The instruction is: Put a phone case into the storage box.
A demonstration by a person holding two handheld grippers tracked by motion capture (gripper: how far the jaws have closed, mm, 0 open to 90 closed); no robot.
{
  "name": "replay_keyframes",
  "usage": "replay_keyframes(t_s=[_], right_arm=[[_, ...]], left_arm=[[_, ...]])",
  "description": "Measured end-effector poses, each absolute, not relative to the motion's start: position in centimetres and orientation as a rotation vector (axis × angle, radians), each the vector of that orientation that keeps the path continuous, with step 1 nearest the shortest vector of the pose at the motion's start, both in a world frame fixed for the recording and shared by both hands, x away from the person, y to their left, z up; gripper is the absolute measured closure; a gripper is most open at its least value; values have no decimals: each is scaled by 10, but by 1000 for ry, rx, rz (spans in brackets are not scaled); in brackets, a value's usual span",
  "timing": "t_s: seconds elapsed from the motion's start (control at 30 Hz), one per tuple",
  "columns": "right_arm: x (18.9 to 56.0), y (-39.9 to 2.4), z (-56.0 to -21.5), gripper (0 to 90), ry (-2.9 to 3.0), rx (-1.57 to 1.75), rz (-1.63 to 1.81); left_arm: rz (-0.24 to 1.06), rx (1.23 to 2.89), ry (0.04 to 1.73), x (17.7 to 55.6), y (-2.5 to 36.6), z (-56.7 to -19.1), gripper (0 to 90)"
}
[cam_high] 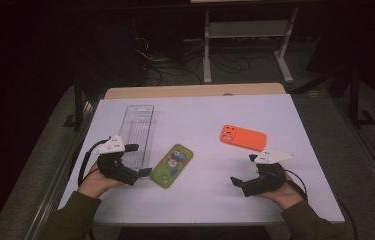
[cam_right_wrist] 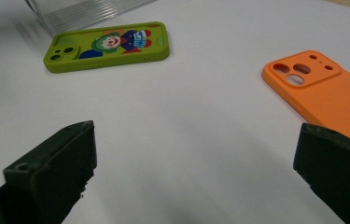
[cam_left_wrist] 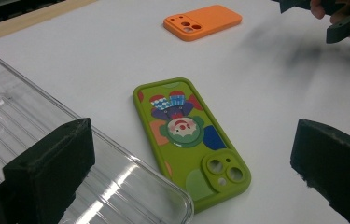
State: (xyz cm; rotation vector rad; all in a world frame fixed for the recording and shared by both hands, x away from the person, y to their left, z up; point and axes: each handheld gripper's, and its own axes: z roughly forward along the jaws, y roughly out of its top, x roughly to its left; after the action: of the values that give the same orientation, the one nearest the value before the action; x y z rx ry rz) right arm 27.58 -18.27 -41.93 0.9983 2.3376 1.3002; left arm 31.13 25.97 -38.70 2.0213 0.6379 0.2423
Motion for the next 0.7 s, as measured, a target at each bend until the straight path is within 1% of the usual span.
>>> replay_keyframes(t_s=[0.4,0.7], right_arm=[[276,-182,-419,0,2342,1005,1301],[281,-177,-422,0,2435,991,1197]], left_arm=[[240,2029,642,311,257,-387,0],[239,2059,639,314,254,-383,0]])
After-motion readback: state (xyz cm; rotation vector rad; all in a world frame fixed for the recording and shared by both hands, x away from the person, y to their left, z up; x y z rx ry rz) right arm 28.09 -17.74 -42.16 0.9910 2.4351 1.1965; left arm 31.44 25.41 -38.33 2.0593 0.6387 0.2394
